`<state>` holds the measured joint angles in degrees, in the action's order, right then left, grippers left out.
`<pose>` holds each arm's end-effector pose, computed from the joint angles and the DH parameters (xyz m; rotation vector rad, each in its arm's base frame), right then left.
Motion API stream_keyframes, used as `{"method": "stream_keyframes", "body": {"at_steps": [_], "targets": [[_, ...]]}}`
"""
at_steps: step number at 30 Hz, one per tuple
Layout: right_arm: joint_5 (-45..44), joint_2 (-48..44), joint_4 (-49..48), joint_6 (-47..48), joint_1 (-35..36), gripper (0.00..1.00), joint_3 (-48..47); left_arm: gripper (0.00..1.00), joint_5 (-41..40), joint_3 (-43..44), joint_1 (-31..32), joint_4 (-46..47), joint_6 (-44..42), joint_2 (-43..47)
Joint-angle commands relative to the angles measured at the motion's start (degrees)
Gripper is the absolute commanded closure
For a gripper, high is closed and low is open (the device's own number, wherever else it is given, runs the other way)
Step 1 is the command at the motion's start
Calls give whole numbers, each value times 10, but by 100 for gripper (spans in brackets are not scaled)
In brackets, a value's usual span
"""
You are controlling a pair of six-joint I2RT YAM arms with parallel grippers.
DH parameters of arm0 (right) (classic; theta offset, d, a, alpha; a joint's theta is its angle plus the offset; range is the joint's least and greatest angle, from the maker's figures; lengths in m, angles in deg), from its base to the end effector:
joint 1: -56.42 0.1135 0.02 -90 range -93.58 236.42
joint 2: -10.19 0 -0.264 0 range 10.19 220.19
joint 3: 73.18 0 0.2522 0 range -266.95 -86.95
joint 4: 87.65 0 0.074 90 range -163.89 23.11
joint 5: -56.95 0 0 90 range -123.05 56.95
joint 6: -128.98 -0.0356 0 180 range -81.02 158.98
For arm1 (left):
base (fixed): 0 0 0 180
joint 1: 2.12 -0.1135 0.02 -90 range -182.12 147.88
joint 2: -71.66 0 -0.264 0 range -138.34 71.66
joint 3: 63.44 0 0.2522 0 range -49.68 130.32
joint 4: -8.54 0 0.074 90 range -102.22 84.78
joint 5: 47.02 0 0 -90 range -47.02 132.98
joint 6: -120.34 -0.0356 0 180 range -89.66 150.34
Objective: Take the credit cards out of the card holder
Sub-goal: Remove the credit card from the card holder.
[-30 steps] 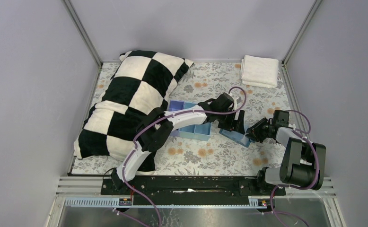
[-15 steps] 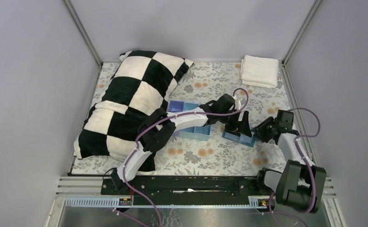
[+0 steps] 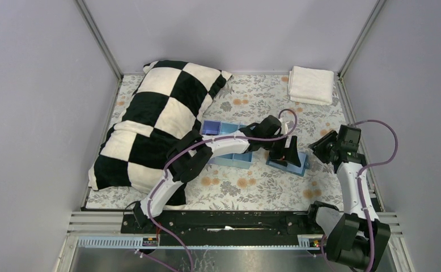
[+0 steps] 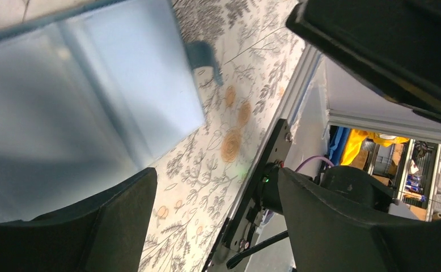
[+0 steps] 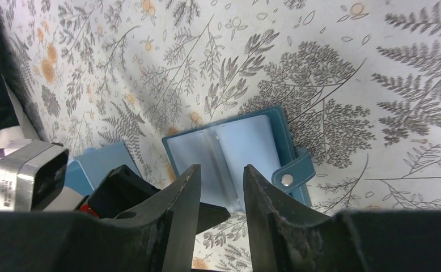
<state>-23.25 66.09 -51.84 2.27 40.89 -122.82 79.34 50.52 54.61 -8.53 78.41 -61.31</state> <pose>0.1978 -0.0487 0.2315 0.9425 2.1230 0.3852 0.2684 -0.4475 0.1641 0.6271 2.5507 -1.5632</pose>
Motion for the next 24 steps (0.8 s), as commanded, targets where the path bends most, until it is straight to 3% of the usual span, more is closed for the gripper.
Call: {"method": "stream_keyframes", "body": {"at_steps": [1,5,9,24], "targets": [[66,18,-25,-1,-1,59,7,18,-41,-47,-12,16,-15,69],[134,52,-65,-8,0,60,28,17,-89,-96,-40,18,-21,127],[156,97,-88,-10,7,60,43,17,-103,-86,-52,-14,-36,120],[78,203,-129,-15,11,62,88,17,-100,-23,-48,-62,-55,43]]}}
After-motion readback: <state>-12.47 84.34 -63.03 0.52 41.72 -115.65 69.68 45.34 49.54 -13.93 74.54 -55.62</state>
